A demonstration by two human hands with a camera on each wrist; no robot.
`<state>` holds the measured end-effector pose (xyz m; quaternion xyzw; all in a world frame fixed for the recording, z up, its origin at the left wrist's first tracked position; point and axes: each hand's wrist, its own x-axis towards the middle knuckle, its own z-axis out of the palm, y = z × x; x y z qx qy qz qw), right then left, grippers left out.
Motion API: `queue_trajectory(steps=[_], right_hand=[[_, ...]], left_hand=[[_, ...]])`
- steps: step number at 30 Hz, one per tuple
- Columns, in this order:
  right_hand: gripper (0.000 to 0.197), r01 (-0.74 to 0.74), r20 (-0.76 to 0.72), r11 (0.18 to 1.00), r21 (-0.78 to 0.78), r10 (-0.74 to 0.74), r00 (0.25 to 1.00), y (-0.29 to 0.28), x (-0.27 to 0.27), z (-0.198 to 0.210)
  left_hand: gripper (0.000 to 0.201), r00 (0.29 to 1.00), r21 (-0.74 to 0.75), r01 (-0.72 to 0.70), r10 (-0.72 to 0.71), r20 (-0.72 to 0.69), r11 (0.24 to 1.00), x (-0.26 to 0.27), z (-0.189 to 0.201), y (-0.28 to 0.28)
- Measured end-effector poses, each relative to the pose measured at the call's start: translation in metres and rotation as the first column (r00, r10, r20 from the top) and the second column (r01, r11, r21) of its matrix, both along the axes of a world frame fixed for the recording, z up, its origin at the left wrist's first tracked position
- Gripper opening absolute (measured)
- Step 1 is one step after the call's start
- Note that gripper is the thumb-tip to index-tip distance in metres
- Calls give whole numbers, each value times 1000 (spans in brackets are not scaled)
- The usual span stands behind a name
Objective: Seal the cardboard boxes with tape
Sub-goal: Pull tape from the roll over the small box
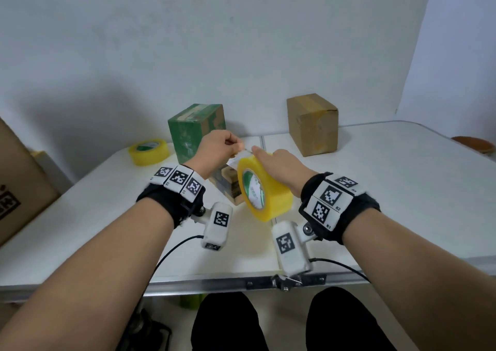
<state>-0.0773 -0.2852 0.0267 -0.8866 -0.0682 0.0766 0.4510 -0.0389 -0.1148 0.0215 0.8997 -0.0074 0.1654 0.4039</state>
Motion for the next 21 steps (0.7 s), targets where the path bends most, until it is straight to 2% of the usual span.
queue_trajectory(steps=[5,9,11,15,21], right_hand=[[59,-71,-49,993,-90,67,997,9,1,2],[47,-122,-69,992,-11,121,990,16,4,-2],[39,-138,-61,989,-60,135,989,19,8,-3],[48,-114,0,970,-213,117,993,18,13,-9],[51,-102,18,967,-232,109,994,18,21,-11]], left_hand=[[6,991,7,-127,126,34,992,8,3,28],[7,988,72,-142,146,-41,987,16,-5,47],[9,989,69,-135,138,-46,988,20,-9,50],[11,993,98,-106,110,-35,989,23,-13,48],[11,991,99,-134,134,2,986,28,-27,48]])
